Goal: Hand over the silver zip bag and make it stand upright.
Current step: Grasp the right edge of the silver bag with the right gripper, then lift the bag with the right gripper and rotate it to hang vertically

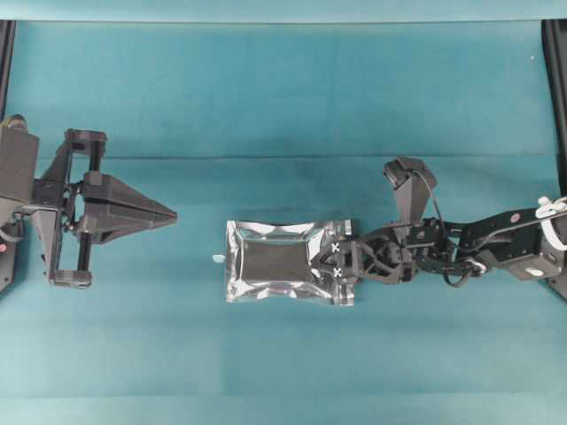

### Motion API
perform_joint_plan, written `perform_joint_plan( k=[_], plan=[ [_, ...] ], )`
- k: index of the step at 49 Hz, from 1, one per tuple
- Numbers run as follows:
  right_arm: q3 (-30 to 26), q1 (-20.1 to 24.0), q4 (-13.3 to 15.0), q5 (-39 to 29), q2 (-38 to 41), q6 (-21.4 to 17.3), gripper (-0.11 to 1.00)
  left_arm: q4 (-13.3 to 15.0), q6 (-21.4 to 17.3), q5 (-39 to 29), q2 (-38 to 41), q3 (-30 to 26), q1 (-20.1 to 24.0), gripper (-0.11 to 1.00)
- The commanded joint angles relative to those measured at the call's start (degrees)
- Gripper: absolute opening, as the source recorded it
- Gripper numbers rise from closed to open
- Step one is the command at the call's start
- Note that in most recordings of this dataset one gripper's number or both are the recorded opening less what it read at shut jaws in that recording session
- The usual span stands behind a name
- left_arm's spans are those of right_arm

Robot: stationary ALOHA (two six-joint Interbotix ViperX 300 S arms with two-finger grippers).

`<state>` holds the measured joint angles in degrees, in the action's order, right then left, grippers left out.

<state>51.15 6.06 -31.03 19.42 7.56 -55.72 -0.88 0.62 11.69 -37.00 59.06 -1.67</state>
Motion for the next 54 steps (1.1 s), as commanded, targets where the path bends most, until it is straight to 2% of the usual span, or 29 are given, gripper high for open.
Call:
perform_joint_plan(
  k=[1, 8, 12, 19, 25, 32, 43, 50, 54],
  plan=[
    [-0.97, -0.35, -0.18, 0.35, 0.88, -0.26, 0.97, -0.18, 0.09, 0.35, -0.18, -1.05, -0.09, -0.04],
    [-0.79, -0.44, -0.26, -1.58, 0.88, -0.18, 0.87, -0.18, 0.09, 0.35, -0.18, -0.97, 0.0, -0.04],
    [-0.7, -0.53, -0.26, -2.99, 0.88, -0.09, 0.69, -0.18, 0.09, 0.26, -0.18, -0.97, 0.0, -0.04],
    [-0.7, -0.53, -0.26, -3.34, 0.88, 0.09, 0.28, -0.18, 0.09, 0.35, -0.09, -1.05, 0.0, -0.04],
    [-0.7, -0.53, -0.26, -3.25, 0.88, 0.18, 0.07, -0.09, 0.09, 0.35, -0.18, -0.97, 0.0, -0.04],
    [-0.7, -0.53, -0.18, -3.25, 0.7, 0.26, -0.02, -0.18, 0.09, 0.35, -0.18, -0.97, -0.09, -0.04],
    [-1.85, -0.79, 0.62, -4.13, -2.9, 1.76, -0.03, -0.18, 0.09, 0.35, -0.18, -0.97, 0.0, -0.04],
    [-4.66, -2.29, 2.29, -10.2, -7.29, 6.68, -0.03, -0.18, 0.09, 0.35, -0.18, -0.97, 0.0, -0.04],
    [-7.56, -3.96, 3.43, -17.67, -9.4, 11.25, -0.03, -0.18, 0.09, 0.26, -0.18, -0.88, 0.0, -0.04]
  ],
)
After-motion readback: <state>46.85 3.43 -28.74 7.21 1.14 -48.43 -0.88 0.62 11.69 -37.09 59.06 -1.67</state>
